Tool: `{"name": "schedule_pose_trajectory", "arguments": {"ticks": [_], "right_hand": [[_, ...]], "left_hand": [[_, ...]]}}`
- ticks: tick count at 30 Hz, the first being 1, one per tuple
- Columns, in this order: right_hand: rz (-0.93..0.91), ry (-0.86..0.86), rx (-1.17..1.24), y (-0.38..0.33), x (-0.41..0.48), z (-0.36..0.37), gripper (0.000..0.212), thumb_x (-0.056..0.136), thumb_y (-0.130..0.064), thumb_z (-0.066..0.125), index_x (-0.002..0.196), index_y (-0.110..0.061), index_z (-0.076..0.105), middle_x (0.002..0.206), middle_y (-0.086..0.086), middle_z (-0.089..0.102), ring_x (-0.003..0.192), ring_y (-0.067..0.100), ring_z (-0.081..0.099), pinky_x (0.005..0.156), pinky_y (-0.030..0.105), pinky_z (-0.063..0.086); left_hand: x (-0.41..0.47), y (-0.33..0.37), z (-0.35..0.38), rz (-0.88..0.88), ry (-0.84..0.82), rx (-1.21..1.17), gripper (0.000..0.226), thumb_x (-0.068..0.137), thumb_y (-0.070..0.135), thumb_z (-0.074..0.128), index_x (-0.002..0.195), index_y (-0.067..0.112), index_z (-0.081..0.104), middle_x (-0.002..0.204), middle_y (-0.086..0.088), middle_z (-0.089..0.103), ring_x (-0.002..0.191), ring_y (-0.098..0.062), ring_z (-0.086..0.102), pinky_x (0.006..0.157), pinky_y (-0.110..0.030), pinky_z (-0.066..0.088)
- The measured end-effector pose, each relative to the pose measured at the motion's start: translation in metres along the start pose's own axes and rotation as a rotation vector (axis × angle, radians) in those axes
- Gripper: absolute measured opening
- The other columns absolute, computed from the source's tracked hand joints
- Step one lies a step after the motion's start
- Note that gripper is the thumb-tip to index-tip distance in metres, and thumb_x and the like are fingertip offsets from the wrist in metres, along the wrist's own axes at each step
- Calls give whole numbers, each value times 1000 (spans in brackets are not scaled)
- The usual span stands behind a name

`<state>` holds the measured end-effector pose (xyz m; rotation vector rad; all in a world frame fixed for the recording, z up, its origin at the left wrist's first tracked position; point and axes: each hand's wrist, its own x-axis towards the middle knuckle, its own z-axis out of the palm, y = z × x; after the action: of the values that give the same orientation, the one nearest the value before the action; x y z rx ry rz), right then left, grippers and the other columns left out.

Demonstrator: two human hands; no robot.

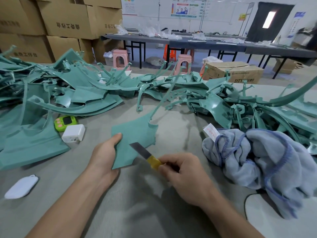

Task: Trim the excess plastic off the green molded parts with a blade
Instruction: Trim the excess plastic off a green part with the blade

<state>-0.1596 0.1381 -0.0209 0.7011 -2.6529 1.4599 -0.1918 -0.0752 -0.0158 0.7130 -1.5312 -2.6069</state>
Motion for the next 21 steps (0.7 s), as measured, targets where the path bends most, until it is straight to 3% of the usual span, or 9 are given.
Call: {"name": "schedule_pose_trajectory", "arguments": {"ticks": [3, 5, 8, 12, 14, 16, 18, 21], "right_hand": [[-24, 14, -157, -2, 2, 5, 6, 92, -25, 65, 87, -27, 66, 63, -9, 60, 59, 9, 51, 56, 21, 40], [34, 185, -226, 1, 4, 4, 7, 93, -24, 68, 86, -26, 68, 60, -10, 57, 62, 10, 52, 57, 21, 38], [70, 355, -231, 6, 6, -1, 10, 94, -26, 68, 84, -26, 68, 59, -12, 55, 59, 9, 50, 58, 28, 40], [-79, 72, -142, -8, -2, 6, 4, 92, -33, 64, 88, -32, 66, 61, -15, 51, 55, 4, 44, 54, 13, 34], [-54, 113, -205, -6, 1, 8, 3, 92, -30, 67, 89, -29, 66, 61, -12, 53, 57, 8, 47, 53, 16, 35], [100, 290, -240, -2, 7, 4, 10, 92, -29, 69, 83, -29, 67, 60, -10, 56, 59, 12, 50, 57, 25, 40], [136, 362, -206, -1, 7, 1, 21, 93, -27, 68, 73, -32, 63, 58, -15, 56, 57, 8, 49, 54, 24, 37], [25, 129, -80, -17, -3, 10, 19, 92, -22, 70, 77, -32, 65, 57, -18, 53, 55, 5, 47, 52, 14, 32]], "left_hand": [[-4, -1, 7, -27, -13, -5, 19, 102, 24, 54, 101, 8, 65, 76, -8, 75, 46, -21, 64, 32, -18, 38], [-7, -2, 10, -25, -31, 40, 18, 102, 22, 52, 98, 7, 61, 64, -9, 67, 36, -18, 52, 31, -12, 22], [-7, -3, 12, -11, 2, 54, 18, 102, 20, 53, 95, 4, 59, 60, -12, 62, 30, -17, 46, 34, -10, 18], [-8, -2, 13, -20, -2, 15, 20, 103, 22, 53, 90, 6, 57, 55, -8, 56, 27, -14, 37, 33, -11, 18], [-9, -2, 12, -25, -13, 33, 22, 103, 22, 53, 87, 7, 56, 50, -6, 55, 26, -13, 35, 31, -12, 17], [-9, -2, 11, -22, -7, 58, 24, 103, 21, 52, 85, 6, 54, 47, -7, 53, 24, -13, 34, 31, -12, 16], [-7, -1, 11, -22, 9, 65, 22, 103, 20, 53, 86, 6, 54, 47, -8, 54, 24, -14, 35, 32, -11, 17], [-5, -2, 10, -29, -4, 34, 24, 103, 22, 52, 86, 6, 53, 45, -6, 50, 23, -12, 31, 30, -11, 17]]}}
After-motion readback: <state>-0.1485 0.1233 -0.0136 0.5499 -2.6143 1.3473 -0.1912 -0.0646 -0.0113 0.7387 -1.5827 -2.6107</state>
